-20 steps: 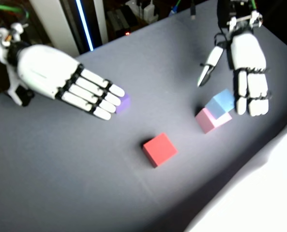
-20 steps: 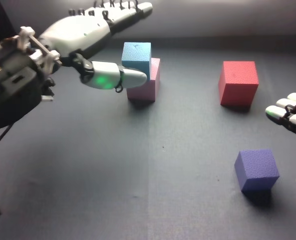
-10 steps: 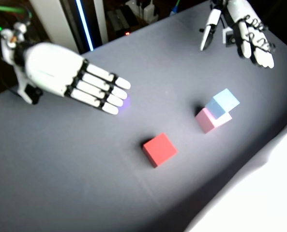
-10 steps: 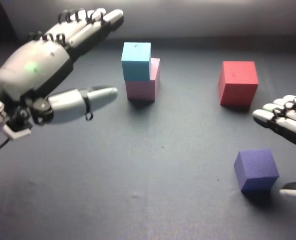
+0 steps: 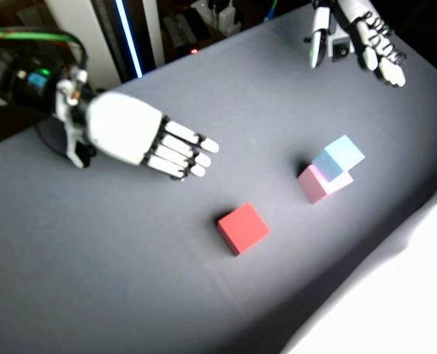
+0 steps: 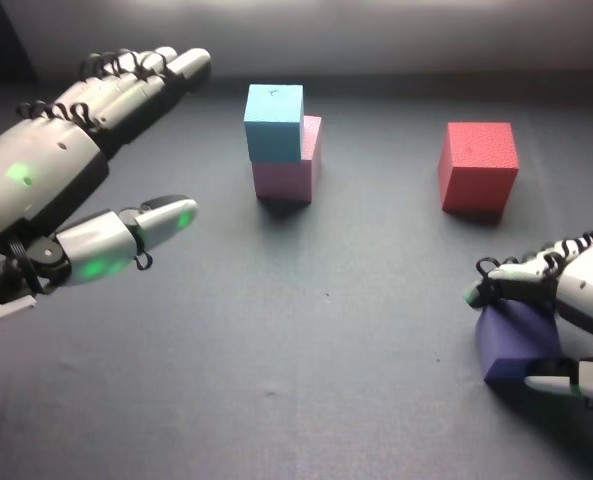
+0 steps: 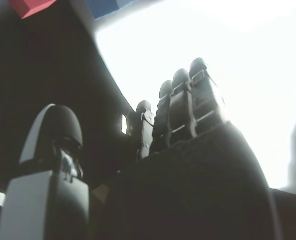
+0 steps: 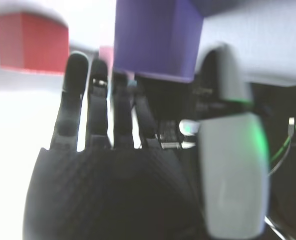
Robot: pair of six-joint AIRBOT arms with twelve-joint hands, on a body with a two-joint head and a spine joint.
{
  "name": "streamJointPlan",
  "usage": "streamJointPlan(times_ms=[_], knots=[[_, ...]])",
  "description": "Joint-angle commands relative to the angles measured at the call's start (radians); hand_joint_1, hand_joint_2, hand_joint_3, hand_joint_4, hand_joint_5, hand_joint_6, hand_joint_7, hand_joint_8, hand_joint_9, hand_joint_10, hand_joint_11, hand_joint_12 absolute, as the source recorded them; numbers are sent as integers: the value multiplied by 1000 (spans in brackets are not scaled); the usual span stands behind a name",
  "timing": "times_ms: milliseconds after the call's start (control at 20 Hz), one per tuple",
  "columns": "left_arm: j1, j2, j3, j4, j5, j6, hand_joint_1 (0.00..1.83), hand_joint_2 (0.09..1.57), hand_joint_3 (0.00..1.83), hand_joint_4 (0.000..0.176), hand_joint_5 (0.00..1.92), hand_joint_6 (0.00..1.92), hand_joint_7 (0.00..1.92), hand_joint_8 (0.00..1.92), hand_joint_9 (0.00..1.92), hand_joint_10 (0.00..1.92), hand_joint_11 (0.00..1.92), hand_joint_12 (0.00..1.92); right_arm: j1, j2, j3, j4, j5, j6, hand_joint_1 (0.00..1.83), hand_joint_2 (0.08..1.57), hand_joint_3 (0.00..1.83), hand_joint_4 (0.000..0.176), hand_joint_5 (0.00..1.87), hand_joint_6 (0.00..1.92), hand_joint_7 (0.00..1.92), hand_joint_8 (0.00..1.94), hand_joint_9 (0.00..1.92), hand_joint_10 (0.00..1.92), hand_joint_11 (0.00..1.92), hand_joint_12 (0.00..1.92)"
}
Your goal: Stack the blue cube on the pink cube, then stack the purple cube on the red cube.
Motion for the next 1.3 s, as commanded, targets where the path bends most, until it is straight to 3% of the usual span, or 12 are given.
streamJointPlan(times_ms=[0,250,300,350,400,500,650,1000,1050,1100,1150,1250], knots=[[-2,16,-1,-10,-143,-5,561,1367,17,157,0,0,0,0,0,0,0,0,18,0,2,-18,88,-6,1215,1243,0,0,653,1226,859,1451,982,1485,928,1787],[27,32,-17,-16,-164,-5,574,1372,8,114,0,0,0,0,0,0,0,0,124,26,6,-51,89,-49,1204,1266,8,0,628,1316,798,1557,860,1659,796,1908],[35,32,-19,-18,-165,-5,562,1377,8,102,0,0,0,0,0,0,0,0,149,31,10,-51,94,-64,1194,1268,5,0,665,1404,738,1515,1047,1845,1075,1918],[43,32,-23,-20,-167,-5,556,1380,8,95,0,0,0,0,0,0,0,0,168,34,15,-47,99,-73,1109,1273,4,0,682,1425,908,1856,1145,1906,1190,1920],[50,32,-26,-21,-170,-5,573,1380,6,105,0,0,0,0,0,0,0,0,189,37,21,-44,102,-81,1153,1293,29,0,620,1504,704,1663,1079,1918,1108,1921],[65,28,-32,-23,-171,-7,610,1388,7,115,0,0,0,0,0,0,0,0,241,37,41,-14,101,-122,1168,1291,0,0,587,1410,772,1547,816,1627,760,1883],[80,22,-33,-24,-170,-18,548,1386,3,130,0,0,0,0,0,0,0,0,313,20,85,38,71,-176,1345,1224,0,0,616,1295,791,1317,877,1491,795,1726],[97,5,-29,-25,-163,-34,568,1369,0,45,0,0,0,0,0,0,0,0,461,-104,268,251,-137,-392,1292,1248,0,0,722,1210,718,1444,699,1634,517,1918],[98,4,-29,-25,-163,-34,579,1369,0,38,0,0,0,0,0,0,0,0,462,-118,288,267,-150,-392,1227,1245,0,0,726,1164,773,1544,759,1667,726,1920],[98,3,-27,-25,-163,-35,606,1369,0,40,0,0,0,0,0,0,0,0,462,-130,304,289,-159,-392,1161,1264,4,0,702,1281,731,1532,655,1502,580,1882],[98,-1,-27,-25,-165,-35,630,1373,0,40,0,0,0,0,0,0,0,0,462,-141,315,307,-165,-392,1282,1309,1,0,705,1433,586,1516,492,1755,139,1890],[98,-9,-22,-26,-167,-42,620,1378,2,30,0,0,0,0,0,0,0,0,462,-151,325,313,-175,-392,1308,1299,0,0,583,1449,617,1503,634,1692,437,1820]])
